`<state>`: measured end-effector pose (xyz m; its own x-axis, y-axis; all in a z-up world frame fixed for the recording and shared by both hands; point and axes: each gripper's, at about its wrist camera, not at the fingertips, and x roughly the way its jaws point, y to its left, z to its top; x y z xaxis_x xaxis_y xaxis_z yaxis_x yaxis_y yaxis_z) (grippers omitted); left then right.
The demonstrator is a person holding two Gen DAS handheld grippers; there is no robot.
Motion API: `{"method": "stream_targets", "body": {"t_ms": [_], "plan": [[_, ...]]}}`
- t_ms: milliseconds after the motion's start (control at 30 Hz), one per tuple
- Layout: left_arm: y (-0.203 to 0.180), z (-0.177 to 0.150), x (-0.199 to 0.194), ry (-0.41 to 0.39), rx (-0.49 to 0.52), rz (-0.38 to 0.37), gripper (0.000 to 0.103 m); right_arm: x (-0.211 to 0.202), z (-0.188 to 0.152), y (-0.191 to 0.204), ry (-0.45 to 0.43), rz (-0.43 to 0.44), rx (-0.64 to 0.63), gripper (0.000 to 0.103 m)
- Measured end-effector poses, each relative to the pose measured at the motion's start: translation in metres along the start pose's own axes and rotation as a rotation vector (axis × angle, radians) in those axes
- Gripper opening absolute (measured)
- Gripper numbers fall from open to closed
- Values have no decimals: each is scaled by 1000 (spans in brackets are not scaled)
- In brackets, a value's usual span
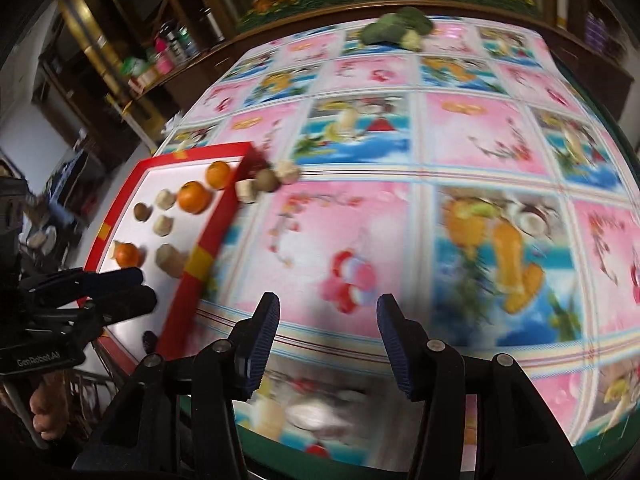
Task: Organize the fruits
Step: 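Return to the pile and grasp a beige cylindrical piece with the right tool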
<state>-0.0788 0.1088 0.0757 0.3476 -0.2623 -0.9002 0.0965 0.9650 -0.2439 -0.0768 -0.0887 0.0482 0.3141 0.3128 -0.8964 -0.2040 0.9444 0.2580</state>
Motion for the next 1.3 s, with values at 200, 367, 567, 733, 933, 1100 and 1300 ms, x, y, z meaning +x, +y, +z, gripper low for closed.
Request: {"method": "stream_targets", "body": {"t_ms": [200,367,567,733,933,1100,1300], "plan": [[-10,53,30,-18,1,85,43,1,1,-18,-8,2,9,52],[-13,90,53,-12,-9,126,42,7,4,-29,-4,2,14,52],[-13,108,69,-11,-10,149,35,13,12,-37,-3,4,14,52],[-9,90,53,-24,-12,111,35,26,29,-33,1,26,-27,51],[-6,67,30,-35,-19,53,35,64,59,-6,41,72,-189,39],[9,61,18,-61,-54,18,35,87,84,18,70,93,-316,38],[24,62,11,-85,-89,9,35,106,93,50,83,47,-455,39]]}}
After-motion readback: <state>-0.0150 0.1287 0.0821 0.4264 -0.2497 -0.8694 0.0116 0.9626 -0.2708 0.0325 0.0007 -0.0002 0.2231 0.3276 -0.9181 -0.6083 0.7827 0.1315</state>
